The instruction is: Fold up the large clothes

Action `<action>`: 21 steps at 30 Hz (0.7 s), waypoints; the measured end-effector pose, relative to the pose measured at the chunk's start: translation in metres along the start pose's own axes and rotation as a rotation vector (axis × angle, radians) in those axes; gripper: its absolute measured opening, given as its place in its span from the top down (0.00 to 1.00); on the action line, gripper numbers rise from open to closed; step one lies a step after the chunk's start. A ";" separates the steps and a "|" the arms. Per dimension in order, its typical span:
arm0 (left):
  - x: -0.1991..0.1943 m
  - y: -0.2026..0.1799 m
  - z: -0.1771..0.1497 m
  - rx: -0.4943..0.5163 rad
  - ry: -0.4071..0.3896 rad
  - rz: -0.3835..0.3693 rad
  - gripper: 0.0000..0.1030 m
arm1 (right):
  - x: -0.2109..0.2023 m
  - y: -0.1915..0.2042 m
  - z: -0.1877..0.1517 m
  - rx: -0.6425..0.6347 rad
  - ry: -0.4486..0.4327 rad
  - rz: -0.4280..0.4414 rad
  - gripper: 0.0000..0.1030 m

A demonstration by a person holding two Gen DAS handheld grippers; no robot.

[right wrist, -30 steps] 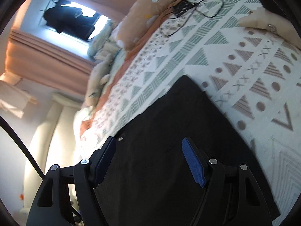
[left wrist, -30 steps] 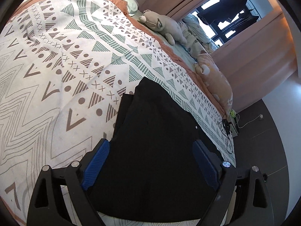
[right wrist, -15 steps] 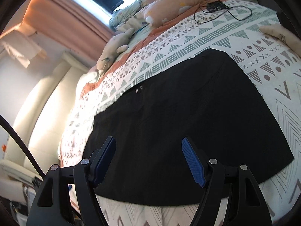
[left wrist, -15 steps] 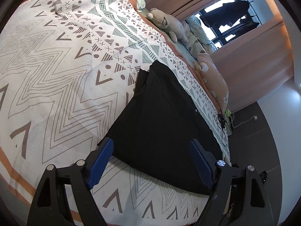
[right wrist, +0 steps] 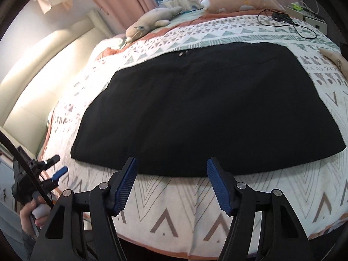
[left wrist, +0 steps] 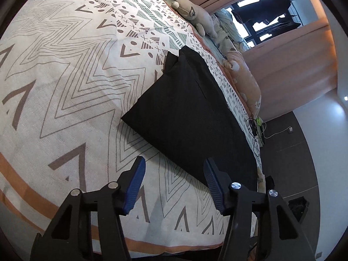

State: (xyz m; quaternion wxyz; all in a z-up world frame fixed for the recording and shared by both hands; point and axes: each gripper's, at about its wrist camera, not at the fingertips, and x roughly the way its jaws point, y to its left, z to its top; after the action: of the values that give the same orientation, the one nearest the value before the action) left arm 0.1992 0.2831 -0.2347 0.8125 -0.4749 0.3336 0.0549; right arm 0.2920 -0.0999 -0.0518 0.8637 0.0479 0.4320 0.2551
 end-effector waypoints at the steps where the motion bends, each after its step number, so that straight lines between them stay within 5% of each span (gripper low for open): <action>1: 0.001 0.002 -0.001 -0.003 0.002 -0.002 0.46 | 0.004 0.005 -0.002 -0.011 0.014 -0.002 0.39; 7: 0.003 0.008 -0.001 -0.003 0.004 -0.010 0.46 | 0.016 0.036 0.008 -0.131 0.025 -0.055 0.39; 21: 0.036 0.013 0.005 -0.013 0.056 -0.007 0.46 | 0.071 0.056 0.020 -0.140 0.075 -0.204 0.42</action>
State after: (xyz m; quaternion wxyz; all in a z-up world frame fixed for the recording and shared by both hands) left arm 0.2238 0.2860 -0.2639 0.7998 -0.4829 0.3542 0.0407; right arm 0.3207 -0.0144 -0.0739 0.8696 -0.0665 0.4478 0.1971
